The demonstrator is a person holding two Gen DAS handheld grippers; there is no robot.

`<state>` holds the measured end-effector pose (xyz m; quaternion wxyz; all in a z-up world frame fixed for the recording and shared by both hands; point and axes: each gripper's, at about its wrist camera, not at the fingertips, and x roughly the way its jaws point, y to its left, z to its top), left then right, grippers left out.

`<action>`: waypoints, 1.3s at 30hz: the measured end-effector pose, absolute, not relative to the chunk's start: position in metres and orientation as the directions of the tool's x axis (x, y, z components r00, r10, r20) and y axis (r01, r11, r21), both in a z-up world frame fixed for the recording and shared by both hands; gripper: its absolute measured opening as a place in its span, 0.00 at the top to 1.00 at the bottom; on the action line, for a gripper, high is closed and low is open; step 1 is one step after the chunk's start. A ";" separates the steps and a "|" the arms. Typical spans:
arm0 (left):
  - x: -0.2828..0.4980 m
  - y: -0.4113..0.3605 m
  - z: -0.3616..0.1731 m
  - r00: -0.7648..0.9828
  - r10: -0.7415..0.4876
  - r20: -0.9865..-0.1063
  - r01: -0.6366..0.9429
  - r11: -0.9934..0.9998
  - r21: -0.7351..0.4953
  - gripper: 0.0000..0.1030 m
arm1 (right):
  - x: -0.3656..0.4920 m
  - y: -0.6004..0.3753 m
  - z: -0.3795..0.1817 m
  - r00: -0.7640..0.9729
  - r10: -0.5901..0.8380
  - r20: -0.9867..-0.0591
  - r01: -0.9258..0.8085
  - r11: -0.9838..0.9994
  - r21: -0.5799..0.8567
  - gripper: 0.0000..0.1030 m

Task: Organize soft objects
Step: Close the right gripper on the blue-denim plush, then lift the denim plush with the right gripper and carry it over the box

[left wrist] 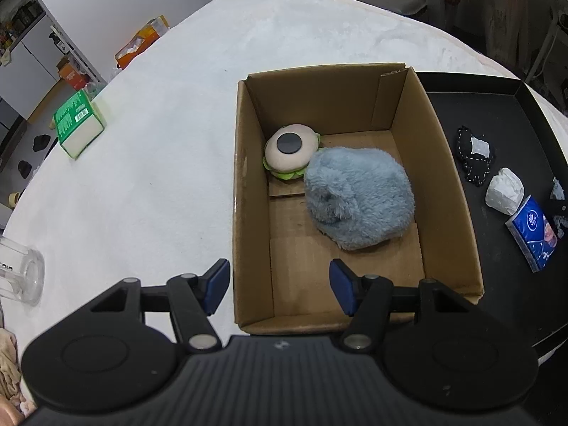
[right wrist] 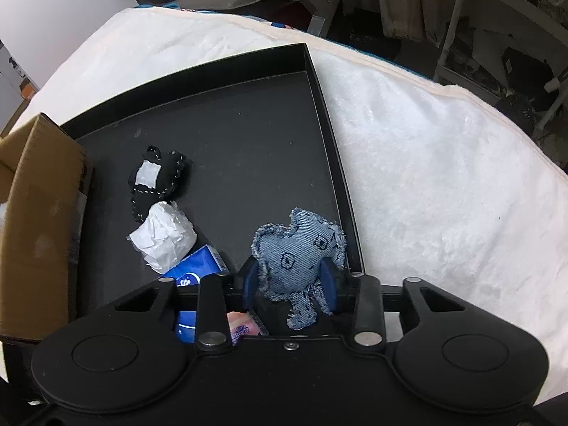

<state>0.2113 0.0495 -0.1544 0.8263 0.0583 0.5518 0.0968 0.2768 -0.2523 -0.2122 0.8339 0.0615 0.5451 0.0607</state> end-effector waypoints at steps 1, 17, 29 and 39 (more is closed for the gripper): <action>0.211 0.049 -0.154 0.373 0.226 -0.900 -0.096 0.974 0.205 0.42 | 0.277 -0.253 -0.211 0.400 0.171 -0.900 -0.035 0.985 0.172 0.70; 0.202 0.057 -0.146 0.404 0.223 -0.887 -0.133 0.974 0.184 0.42 | 0.270 -0.247 -0.173 0.472 0.201 -0.858 -0.073 0.979 0.190 0.88; 0.200 0.069 -0.145 0.417 0.174 -0.892 -0.164 0.980 0.114 0.42 | 0.272 -0.227 -0.143 0.520 0.226 -0.824 -0.111 0.974 0.197 0.88; 0.201 0.082 -0.150 0.407 0.123 -0.905 -0.191 0.980 0.048 0.45 | 0.277 -0.193 -0.113 0.554 0.274 -0.786 -0.179 0.961 0.210 0.88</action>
